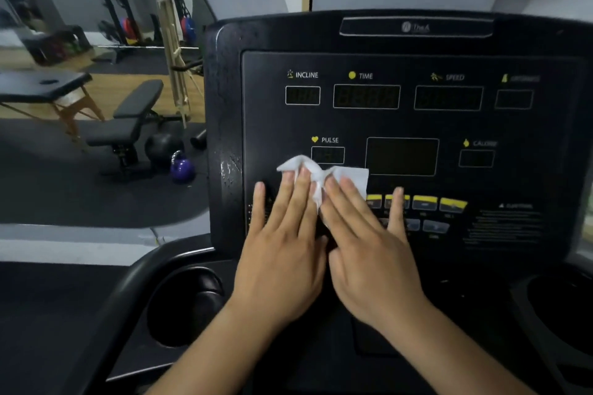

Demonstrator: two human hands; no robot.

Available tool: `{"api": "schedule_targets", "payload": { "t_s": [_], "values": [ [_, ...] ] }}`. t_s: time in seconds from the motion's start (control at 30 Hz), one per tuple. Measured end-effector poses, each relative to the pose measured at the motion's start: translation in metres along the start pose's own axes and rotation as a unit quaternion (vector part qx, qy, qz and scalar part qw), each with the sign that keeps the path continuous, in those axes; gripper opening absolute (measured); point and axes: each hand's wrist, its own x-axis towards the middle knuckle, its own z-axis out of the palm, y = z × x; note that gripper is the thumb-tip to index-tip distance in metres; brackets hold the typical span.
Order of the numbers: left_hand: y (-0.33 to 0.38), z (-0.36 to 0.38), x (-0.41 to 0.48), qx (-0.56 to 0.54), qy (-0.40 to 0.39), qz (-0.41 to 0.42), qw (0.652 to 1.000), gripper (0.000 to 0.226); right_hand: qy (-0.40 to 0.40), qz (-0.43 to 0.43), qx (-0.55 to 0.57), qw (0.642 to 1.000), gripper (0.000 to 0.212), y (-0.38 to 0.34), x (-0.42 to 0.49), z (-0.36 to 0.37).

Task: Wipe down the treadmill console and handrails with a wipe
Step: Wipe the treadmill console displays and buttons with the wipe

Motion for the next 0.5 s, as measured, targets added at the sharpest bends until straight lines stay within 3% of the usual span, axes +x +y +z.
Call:
{"api": "schedule_targets", "payload": {
  "t_s": [0.5],
  "values": [
    [0.028, -0.011, 0.052, -0.012, 0.009, 0.042, 0.999, 0.062, 0.066, 0.026, 0.016, 0.997, 0.062, 0.049, 0.015, -0.022]
  ]
}}
